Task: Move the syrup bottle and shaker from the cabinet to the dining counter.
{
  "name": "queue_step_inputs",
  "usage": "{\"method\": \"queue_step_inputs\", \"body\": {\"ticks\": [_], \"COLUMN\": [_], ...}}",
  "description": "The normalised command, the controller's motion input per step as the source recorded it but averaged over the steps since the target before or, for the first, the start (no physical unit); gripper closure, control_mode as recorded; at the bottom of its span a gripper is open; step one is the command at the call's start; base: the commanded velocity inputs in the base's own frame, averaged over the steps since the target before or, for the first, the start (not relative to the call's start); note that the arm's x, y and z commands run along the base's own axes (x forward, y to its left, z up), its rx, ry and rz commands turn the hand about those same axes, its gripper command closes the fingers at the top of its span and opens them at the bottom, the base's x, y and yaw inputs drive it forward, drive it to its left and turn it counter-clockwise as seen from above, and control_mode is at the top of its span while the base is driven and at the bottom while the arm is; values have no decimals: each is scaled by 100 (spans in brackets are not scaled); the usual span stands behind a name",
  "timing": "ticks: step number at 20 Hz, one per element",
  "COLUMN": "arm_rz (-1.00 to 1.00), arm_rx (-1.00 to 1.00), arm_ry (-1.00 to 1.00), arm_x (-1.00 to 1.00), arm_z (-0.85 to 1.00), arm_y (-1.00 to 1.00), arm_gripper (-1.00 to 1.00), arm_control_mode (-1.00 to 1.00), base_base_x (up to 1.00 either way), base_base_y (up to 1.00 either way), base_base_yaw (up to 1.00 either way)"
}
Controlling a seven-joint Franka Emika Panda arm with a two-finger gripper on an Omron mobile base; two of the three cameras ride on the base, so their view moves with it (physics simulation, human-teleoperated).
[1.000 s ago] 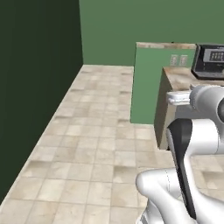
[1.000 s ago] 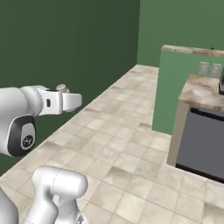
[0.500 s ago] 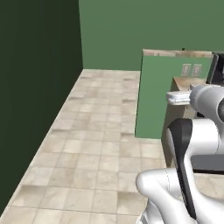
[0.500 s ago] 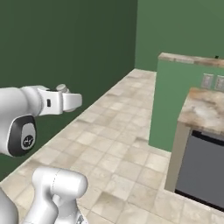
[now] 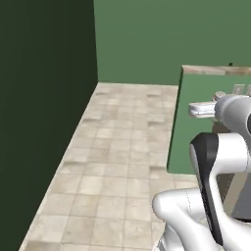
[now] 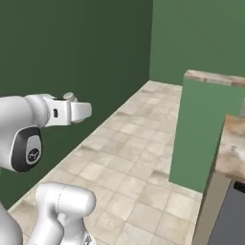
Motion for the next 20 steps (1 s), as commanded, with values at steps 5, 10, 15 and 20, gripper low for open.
{"method": "queue_step_inputs", "body": {"ticks": [5,10,15,20], "arm_rz": [0,0,0,0], "arm_rx": [0,0,0,0], "arm_ry": [0,0,0,0], "arm_x": [0,0,0,0], "arm_z": [0,0,0,0], "arm_y": [0,0,0,0], "arm_gripper": [100,100,100,100], "arm_control_mode": [100,100,100,100], "base_base_x": [100,100,100,100], "base_base_y": [69,58,76,60], "base_base_yaw": [0,-1,-14,-33]}}
